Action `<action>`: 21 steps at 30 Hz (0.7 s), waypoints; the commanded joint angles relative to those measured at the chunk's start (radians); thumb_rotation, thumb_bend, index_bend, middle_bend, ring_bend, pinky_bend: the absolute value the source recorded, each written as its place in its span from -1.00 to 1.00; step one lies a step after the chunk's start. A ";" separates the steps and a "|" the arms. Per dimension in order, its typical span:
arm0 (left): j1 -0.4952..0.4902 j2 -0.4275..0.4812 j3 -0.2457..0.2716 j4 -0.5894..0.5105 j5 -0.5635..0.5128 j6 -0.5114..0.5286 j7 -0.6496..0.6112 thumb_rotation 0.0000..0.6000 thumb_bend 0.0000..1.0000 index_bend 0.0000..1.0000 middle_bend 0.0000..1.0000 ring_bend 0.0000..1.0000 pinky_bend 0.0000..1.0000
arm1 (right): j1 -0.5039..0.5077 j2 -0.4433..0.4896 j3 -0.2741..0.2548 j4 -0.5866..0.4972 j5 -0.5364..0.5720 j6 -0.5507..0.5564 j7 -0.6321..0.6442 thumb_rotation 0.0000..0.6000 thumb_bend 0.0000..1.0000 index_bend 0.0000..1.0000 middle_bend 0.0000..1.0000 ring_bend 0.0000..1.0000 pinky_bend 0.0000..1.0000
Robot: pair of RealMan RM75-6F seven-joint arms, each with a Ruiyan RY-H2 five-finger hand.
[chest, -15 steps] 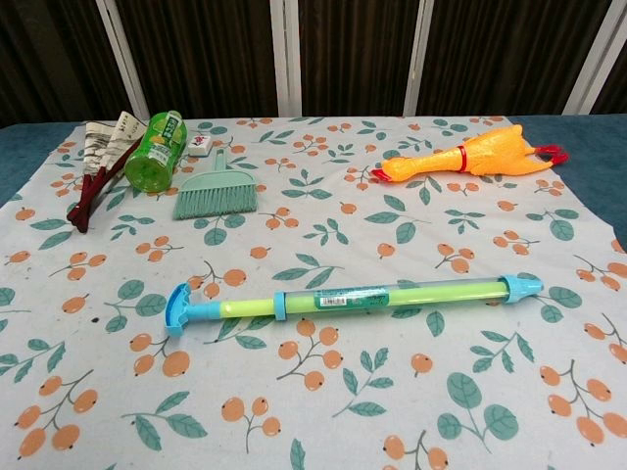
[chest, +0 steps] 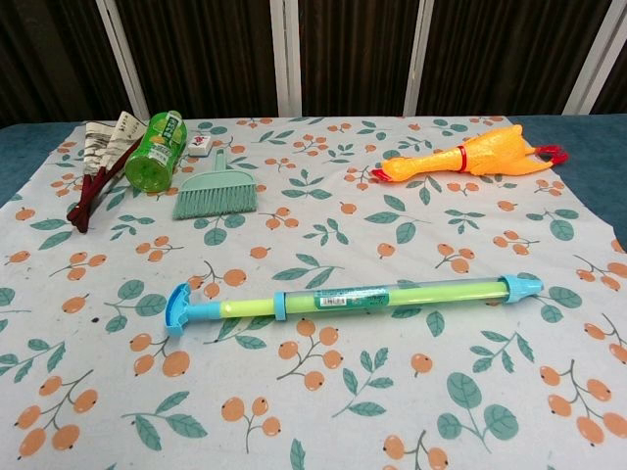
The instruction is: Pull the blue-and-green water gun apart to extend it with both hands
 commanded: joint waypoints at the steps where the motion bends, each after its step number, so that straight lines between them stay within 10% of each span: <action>1: -0.001 0.001 0.001 0.000 -0.001 -0.002 0.000 1.00 -0.90 -1.00 -1.00 -1.00 -1.00 | 0.001 0.000 0.000 -0.002 0.003 -0.004 -0.001 1.00 -0.16 -1.00 -1.00 -1.00 -1.00; 21: -0.007 0.023 -0.002 -0.052 -0.028 -0.035 0.035 1.00 -0.90 -0.98 -1.00 -1.00 -1.00 | 0.012 0.005 -0.006 -0.008 0.001 -0.031 0.002 1.00 -0.16 -1.00 -1.00 -1.00 -1.00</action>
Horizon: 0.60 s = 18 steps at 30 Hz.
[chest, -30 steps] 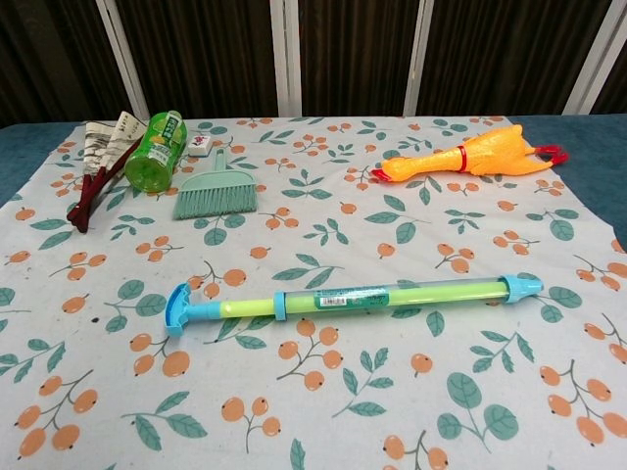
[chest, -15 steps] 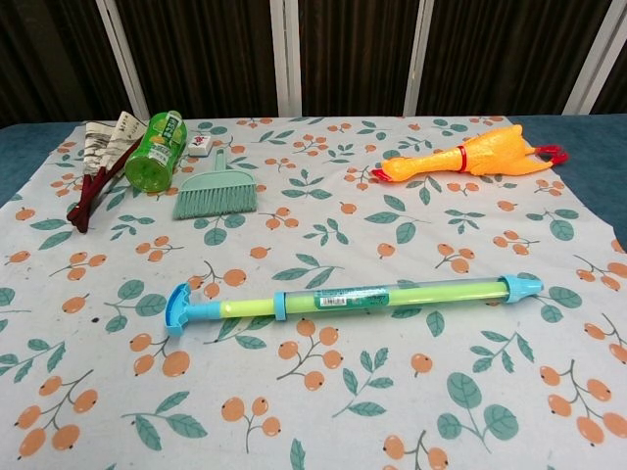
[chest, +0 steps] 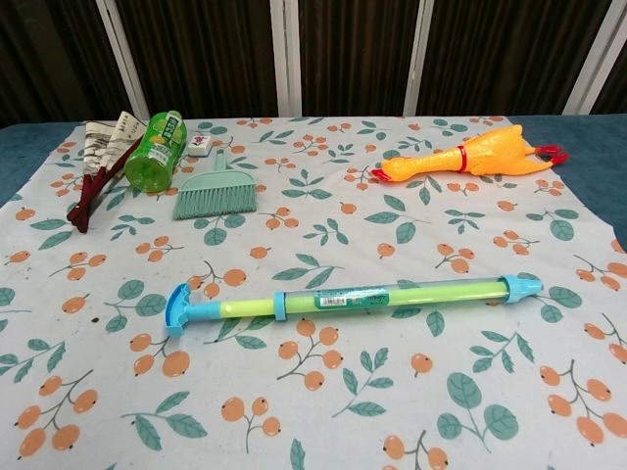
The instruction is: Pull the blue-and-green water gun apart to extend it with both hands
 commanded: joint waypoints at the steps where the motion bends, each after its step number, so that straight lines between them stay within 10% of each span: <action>1: -0.011 0.013 -0.004 -0.029 -0.013 -0.023 0.004 1.00 -0.90 -0.97 -1.00 -1.00 -1.00 | 0.001 0.001 -0.001 0.000 0.000 -0.003 0.000 1.00 -0.16 -1.00 -1.00 -1.00 -1.00; 18: -0.316 -0.005 -0.181 -0.360 -0.219 -0.405 0.408 1.00 -0.68 -0.60 -0.99 -1.00 -0.97 | 0.021 0.004 -0.001 -0.020 0.026 -0.054 -0.012 1.00 -0.16 -1.00 -1.00 -1.00 -1.00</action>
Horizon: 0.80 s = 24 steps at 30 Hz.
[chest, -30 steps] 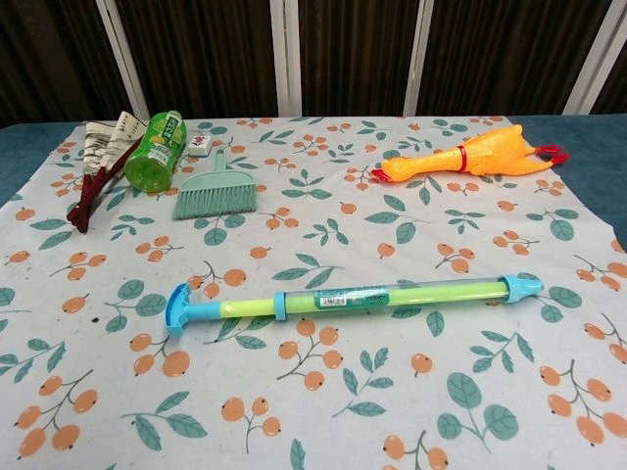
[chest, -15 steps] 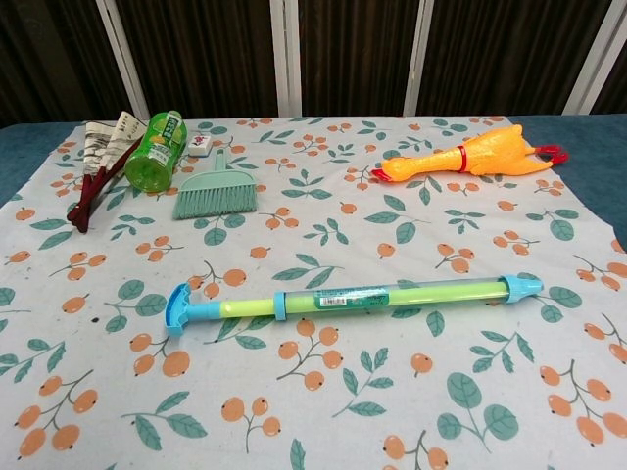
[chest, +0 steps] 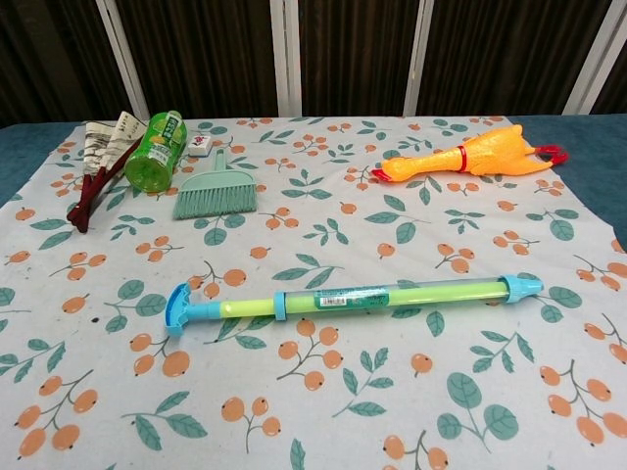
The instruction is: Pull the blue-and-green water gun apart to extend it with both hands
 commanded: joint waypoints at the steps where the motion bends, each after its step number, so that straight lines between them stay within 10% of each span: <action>1: -0.119 -0.065 -0.078 -0.064 -0.115 -0.126 0.177 1.00 -0.68 -0.58 -0.98 -1.00 -0.96 | 0.003 0.006 -0.001 -0.005 0.005 -0.007 0.005 1.00 -0.16 -1.00 -1.00 -1.00 -1.00; 24: -0.413 -0.616 -0.155 -0.083 -0.722 -0.053 0.836 1.00 -0.32 -0.34 -0.85 -1.00 -0.90 | 0.010 0.019 -0.008 -0.014 0.009 -0.025 0.030 1.00 -0.16 -1.00 -1.00 -1.00 -1.00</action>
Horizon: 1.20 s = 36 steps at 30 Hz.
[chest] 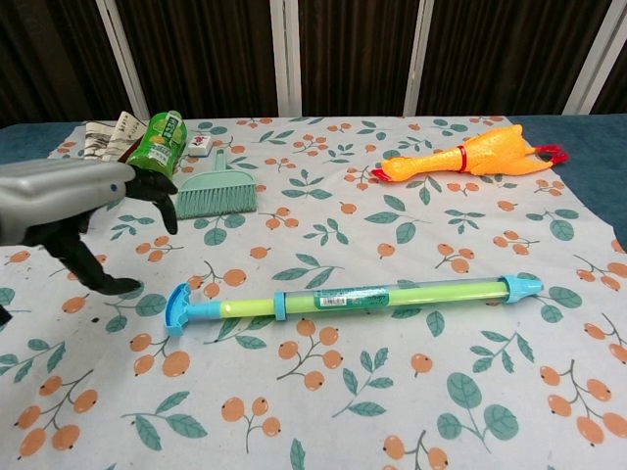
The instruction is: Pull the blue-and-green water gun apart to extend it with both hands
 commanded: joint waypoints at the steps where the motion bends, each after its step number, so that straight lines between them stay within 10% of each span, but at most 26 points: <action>1: -0.046 -0.073 -0.002 0.026 -0.052 0.054 0.065 1.00 -0.31 -0.33 -0.85 -1.00 -0.90 | 0.001 0.001 0.000 -0.001 0.001 -0.002 0.003 1.00 -0.16 -1.00 -1.00 -1.00 -1.00; 36: -0.152 -0.292 0.005 0.203 -0.245 0.165 0.118 1.00 -0.15 -0.11 -0.81 -1.00 -0.90 | 0.004 0.007 -0.002 -0.005 0.007 -0.008 0.029 1.00 -0.16 -1.00 -1.00 -1.00 -1.00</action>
